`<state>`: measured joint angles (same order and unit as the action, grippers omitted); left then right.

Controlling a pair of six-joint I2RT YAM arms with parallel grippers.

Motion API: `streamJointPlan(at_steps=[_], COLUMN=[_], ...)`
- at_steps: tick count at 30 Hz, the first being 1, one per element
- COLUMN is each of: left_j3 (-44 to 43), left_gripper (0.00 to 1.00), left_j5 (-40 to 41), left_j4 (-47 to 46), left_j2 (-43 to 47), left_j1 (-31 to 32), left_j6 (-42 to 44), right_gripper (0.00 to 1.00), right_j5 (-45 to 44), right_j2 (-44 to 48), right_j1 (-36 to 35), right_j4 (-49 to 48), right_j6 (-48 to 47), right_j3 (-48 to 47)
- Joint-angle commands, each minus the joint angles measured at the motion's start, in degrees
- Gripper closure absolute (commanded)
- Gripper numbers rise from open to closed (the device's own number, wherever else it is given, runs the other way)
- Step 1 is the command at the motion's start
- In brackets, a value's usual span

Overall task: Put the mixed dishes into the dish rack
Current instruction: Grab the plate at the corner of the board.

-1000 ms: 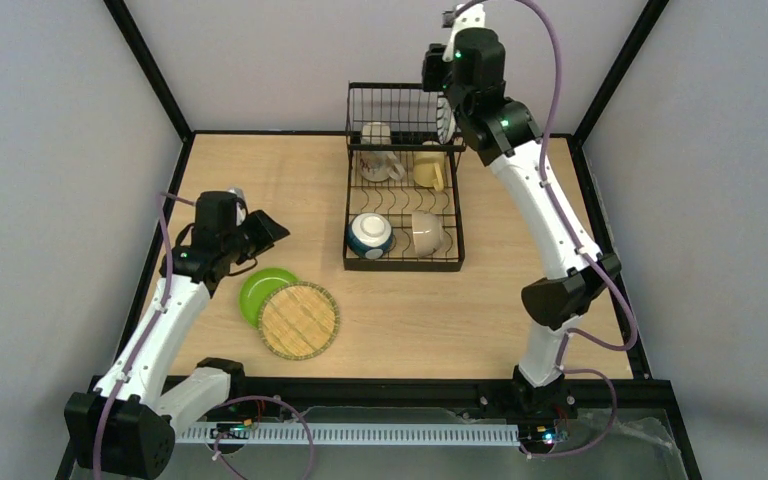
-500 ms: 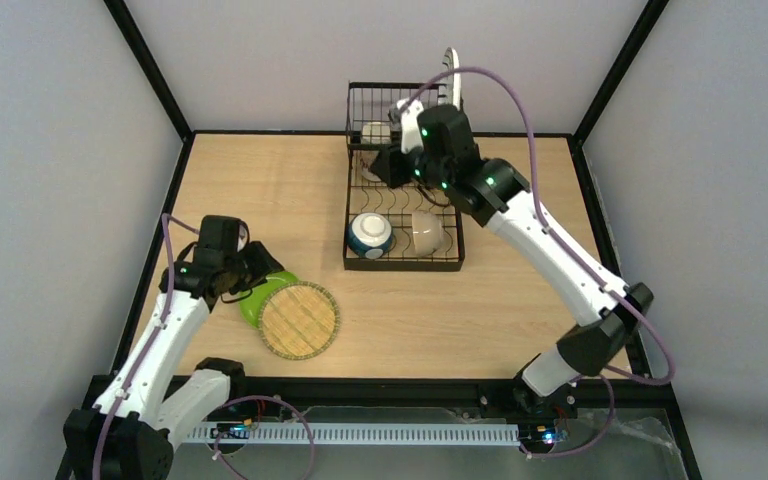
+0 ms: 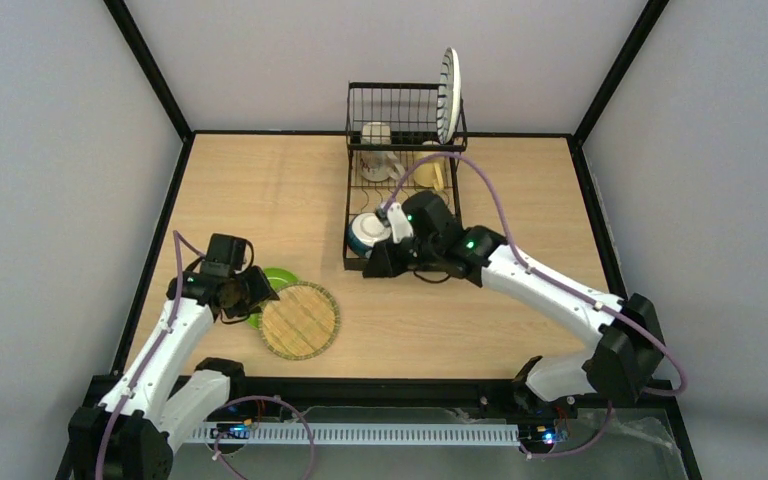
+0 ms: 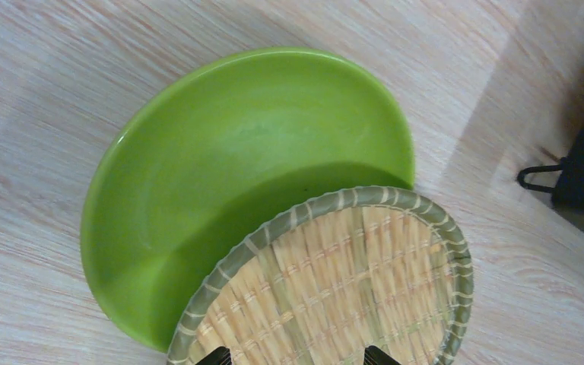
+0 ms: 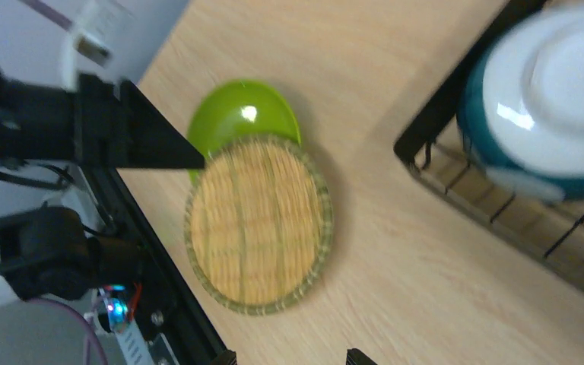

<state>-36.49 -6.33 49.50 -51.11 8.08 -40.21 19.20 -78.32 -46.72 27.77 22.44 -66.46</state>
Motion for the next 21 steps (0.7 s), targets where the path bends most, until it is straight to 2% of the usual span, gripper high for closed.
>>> streamJointPlan(at_steps=[1,9,21], left_j3=[0.88,1.58,4.06], left_gripper=[0.01,0.01,0.01], left_j5=[2.47,4.63,4.48], left_j4=[1.66,2.05,2.02], left_j2=[-1.28,-2.64,-2.15], left_j1=[0.19,0.19,0.25], left_j6=[0.69,1.25,-2.41], right_gripper=[0.20,0.16,0.11], right_j5=[4.55,9.54,11.99], right_j2=[-0.77,-5.62,-16.65], right_j1=[-0.33,-0.35,-0.94], right_j4=[-8.13,-20.13,-31.43], right_j6=[4.20,6.63,8.56], right_j3=[7.28,15.30,16.45])
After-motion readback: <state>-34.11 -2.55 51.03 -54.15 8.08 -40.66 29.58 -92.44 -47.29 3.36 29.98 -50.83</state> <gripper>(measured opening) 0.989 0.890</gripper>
